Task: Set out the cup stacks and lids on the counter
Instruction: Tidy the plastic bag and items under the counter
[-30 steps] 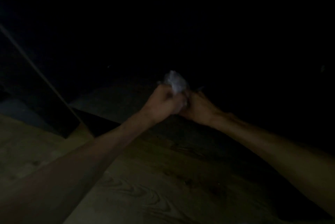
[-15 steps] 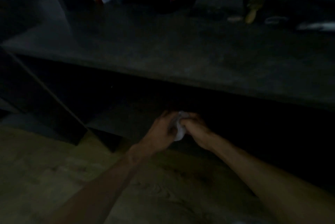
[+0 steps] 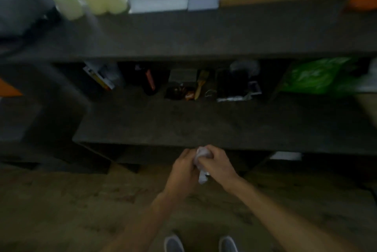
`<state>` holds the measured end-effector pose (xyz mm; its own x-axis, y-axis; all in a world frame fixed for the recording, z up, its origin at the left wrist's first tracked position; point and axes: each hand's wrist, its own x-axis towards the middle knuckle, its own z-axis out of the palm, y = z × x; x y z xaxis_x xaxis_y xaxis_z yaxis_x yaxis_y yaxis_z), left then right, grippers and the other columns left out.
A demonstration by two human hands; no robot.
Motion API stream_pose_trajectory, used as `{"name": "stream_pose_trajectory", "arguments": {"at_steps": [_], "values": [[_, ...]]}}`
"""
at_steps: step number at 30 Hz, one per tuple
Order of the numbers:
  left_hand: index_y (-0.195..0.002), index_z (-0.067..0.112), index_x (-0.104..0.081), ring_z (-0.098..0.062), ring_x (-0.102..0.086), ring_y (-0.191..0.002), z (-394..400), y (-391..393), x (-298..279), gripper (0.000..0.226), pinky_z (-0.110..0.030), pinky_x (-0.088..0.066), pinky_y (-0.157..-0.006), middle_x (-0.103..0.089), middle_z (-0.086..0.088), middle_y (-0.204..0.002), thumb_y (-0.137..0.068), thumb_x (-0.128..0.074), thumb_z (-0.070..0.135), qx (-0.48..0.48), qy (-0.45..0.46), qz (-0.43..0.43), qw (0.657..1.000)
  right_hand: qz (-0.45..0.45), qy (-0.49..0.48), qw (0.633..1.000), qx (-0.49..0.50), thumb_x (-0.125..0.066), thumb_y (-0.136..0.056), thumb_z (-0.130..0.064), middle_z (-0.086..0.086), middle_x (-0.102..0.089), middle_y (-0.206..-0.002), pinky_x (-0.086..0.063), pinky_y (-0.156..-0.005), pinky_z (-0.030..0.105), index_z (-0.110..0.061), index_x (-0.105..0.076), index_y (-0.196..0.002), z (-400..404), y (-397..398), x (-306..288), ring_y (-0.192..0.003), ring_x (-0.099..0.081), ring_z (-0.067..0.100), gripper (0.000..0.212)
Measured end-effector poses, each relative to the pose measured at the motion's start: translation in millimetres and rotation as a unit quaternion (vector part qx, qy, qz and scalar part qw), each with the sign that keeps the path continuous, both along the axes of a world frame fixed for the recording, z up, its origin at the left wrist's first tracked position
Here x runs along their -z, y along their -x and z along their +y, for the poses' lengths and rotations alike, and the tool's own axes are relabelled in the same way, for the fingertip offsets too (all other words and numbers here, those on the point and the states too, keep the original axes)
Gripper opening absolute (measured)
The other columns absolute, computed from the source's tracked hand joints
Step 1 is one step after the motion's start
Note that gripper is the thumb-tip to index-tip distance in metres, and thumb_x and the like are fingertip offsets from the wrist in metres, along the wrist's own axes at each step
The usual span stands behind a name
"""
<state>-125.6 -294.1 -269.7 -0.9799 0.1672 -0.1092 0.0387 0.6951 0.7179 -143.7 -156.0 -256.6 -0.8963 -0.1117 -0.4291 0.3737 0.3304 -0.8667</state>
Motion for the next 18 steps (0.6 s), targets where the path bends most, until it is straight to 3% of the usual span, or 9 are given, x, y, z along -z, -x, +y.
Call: {"name": "stream_pose_trajectory", "arguments": {"at_steps": [2,5,7,9,12,15,18], "values": [[-0.113,0.012,-0.064,-0.021,-0.058,-0.104,31.6,1.0,-42.3,0.030,-0.012,-0.040,-0.088,-0.062,-0.008,-0.113,-0.088,-0.058,-0.002,0.008,-0.014,0.027,1.000,0.018,0.019,0.998,0.062,-0.066,-0.090,-0.008,0.006,-0.065,-0.091,-0.050,-0.070,0.025,-0.009,-0.060,-0.104,33.1,-7.6,-36.1,-0.084,-0.063,0.027,0.016],[-0.110,0.012,-0.066,-0.014,-0.058,-0.102,77.5,13.6,-80.4,0.031,-0.007,-0.038,-0.088,-0.062,-0.005,-0.112,-0.086,-0.059,-0.007,0.044,-0.041,0.064,0.996,0.054,0.017,0.994,0.095,-0.068,-0.090,-0.009,0.004,-0.066,-0.094,-0.052,-0.073,0.025,-0.018,-0.060,-0.102,83.2,-16.5,-74.9,-0.083,-0.062,0.014,0.017],[-0.107,0.024,-0.064,-0.002,-0.060,-0.102,108.8,16.6,-97.2,0.030,-0.017,-0.047,-0.093,-0.061,0.004,-0.113,-0.087,-0.064,0.002,0.094,-0.092,0.067,0.989,0.074,0.001,0.990,0.118,-0.068,-0.091,-0.012,-0.001,-0.067,-0.090,-0.053,-0.074,0.027,-0.022,-0.062,-0.097,118.9,-24.2,-90.8,-0.083,-0.063,0.013,0.014],[-0.107,0.029,-0.060,-0.001,-0.059,-0.104,148.6,17.4,-106.7,0.021,-0.025,-0.052,-0.092,-0.056,0.006,-0.119,-0.091,-0.063,0.016,0.160,-0.108,0.081,0.978,0.093,-0.022,0.981,0.168,-0.066,-0.092,-0.014,-0.003,-0.066,-0.087,-0.054,-0.076,0.032,-0.023,-0.063,-0.094,157.5,-37.2,-102.4,-0.083,-0.064,0.018,0.010],[-0.114,0.032,-0.057,0.009,-0.049,-0.109,216.1,5.6,-129.6,0.016,-0.011,-0.046,-0.085,-0.040,0.011,-0.133,-0.099,-0.052,0.032,0.248,-0.104,0.042,0.962,0.109,-0.055,0.966,0.227,-0.064,-0.094,-0.020,-0.003,-0.067,-0.094,-0.054,-0.083,0.031,-0.018,-0.065,-0.101,222.3,-62.0,-119.6,-0.092,-0.066,0.016,0.007],[-0.108,0.047,-0.043,0.006,-0.049,-0.107,282.5,-10.2,-149.9,0.020,-0.009,-0.044,-0.082,-0.032,0.009,-0.134,-0.103,-0.046,0.029,0.325,-0.131,0.046,0.935,0.118,-0.064,0.957,0.259,-0.063,-0.094,-0.029,-0.005,-0.068,-0.104,-0.056,-0.086,0.031,-0.028,-0.064,-0.107,287.2,-86.3,-135.4,-0.096,-0.067,0.006,0.013],[-0.118,0.033,-0.053,0.013,-0.048,-0.105,352.4,-16.1,-155.6,0.018,-0.007,-0.045,-0.081,-0.033,0.004,-0.138,-0.105,-0.041,0.032,0.350,-0.133,0.033,0.927,0.135,-0.082,0.944,0.291,-0.062,-0.096,-0.028,-0.007,-0.067,-0.104,-0.055,-0.084,0.027,-0.031,-0.062,-0.106,353.9,-108.4,-136.9,-0.097,-0.066,0.005,0.011]]}}
